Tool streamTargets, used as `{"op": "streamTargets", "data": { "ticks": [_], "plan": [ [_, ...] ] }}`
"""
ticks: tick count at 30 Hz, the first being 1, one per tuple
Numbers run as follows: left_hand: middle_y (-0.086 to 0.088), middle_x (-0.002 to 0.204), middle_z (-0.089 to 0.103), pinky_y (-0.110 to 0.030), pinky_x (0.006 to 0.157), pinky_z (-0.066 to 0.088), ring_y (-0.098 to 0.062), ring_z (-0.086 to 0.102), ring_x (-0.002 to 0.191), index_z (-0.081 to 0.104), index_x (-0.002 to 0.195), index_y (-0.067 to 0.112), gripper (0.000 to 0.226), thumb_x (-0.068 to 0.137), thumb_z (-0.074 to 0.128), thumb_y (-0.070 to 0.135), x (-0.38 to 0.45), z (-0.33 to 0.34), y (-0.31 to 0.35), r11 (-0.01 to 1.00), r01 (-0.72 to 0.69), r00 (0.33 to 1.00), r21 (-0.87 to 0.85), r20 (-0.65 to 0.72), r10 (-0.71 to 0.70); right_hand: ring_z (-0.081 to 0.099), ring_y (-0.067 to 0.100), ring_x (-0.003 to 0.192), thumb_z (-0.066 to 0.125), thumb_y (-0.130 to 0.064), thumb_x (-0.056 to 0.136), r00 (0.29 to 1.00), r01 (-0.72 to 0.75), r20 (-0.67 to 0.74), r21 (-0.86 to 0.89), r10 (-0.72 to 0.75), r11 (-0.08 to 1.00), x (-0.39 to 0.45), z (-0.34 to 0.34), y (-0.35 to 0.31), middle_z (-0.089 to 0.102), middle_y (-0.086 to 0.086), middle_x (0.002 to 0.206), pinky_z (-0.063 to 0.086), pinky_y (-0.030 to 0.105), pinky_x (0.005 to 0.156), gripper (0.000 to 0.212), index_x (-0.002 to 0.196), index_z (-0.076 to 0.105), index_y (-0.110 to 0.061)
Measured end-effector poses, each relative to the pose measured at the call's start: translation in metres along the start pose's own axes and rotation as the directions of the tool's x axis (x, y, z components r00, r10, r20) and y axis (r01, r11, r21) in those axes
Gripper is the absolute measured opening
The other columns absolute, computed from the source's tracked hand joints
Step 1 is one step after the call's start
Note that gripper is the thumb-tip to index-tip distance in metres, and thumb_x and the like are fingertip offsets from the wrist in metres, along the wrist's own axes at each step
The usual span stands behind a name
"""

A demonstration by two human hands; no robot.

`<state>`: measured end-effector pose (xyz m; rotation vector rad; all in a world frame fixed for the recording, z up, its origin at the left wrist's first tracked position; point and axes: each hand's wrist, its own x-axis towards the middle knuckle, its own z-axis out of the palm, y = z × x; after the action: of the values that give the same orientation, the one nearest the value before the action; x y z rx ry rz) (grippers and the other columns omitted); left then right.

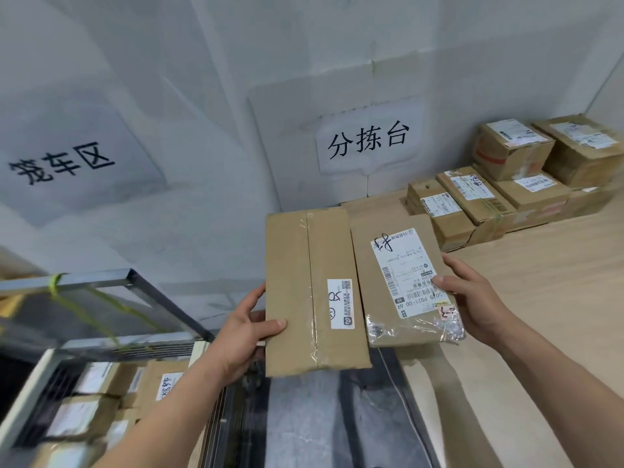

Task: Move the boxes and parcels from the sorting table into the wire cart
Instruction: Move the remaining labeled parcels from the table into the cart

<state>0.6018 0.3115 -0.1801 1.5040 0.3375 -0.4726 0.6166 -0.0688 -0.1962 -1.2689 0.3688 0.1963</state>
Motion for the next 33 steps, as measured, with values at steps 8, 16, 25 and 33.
{"op": "streamTargets", "data": {
  "ticks": [8, 16, 25, 33],
  "plan": [
    [-0.016, 0.107, 0.075, -0.049, 0.077, 0.059, -0.029, 0.073, 0.089, 0.047, 0.142, 0.034, 0.076, 0.084, 0.071, -0.008, -0.079, -0.083, -0.012, 0.99, -0.118, 0.988, -0.071, -0.109, 0.11, 0.067, 0.04, 0.094, 0.068, -0.004, 0.08, 0.991, 0.059, 0.12, -0.052, -0.052, 0.997, -0.041, 0.097, 0.009, 0.074, 0.021, 0.111, 0.049, 0.044, 0.082, 0.056, 0.132, 0.061, -0.026],
    [-0.01, 0.109, 0.075, -0.048, 0.072, 0.059, -0.029, 0.074, 0.09, 0.048, 0.138, 0.044, 0.085, 0.065, 0.077, 0.013, -0.183, -0.18, -0.032, 0.967, -0.227, 0.946, -0.116, -0.262, 0.19, 0.075, 0.024, 0.072, 0.052, 0.01, 0.092, 0.956, 0.104, 0.282, -0.059, -0.083, 0.993, -0.091, 0.206, 0.024, 0.079, 0.011, 0.096, 0.062, 0.035, 0.057, 0.048, 0.126, 0.06, -0.023],
    [-0.01, 0.117, 0.073, -0.063, 0.095, 0.051, -0.032, 0.071, 0.105, 0.049, 0.139, 0.043, 0.094, 0.055, 0.085, 0.02, -0.291, -0.257, -0.052, 0.932, -0.341, 0.851, -0.126, -0.462, 0.249, 0.076, 0.026, 0.077, 0.053, 0.008, 0.09, 0.87, 0.141, 0.484, -0.077, -0.087, 0.987, -0.126, 0.307, 0.032, 0.078, 0.012, 0.101, 0.063, 0.037, 0.06, 0.055, 0.14, 0.054, -0.015],
    [-0.011, 0.123, 0.069, -0.051, 0.083, 0.06, -0.033, 0.069, 0.11, 0.047, 0.145, 0.041, 0.093, 0.063, 0.083, 0.014, -0.371, -0.296, -0.075, 0.899, -0.414, 0.727, -0.147, -0.648, 0.229, 0.075, 0.026, 0.081, 0.049, 0.004, 0.093, 0.757, 0.103, 0.653, -0.086, -0.023, 0.991, -0.122, 0.393, 0.035, 0.07, 0.021, 0.119, 0.063, 0.035, 0.062, 0.056, 0.148, 0.046, -0.01]
  ]
}}
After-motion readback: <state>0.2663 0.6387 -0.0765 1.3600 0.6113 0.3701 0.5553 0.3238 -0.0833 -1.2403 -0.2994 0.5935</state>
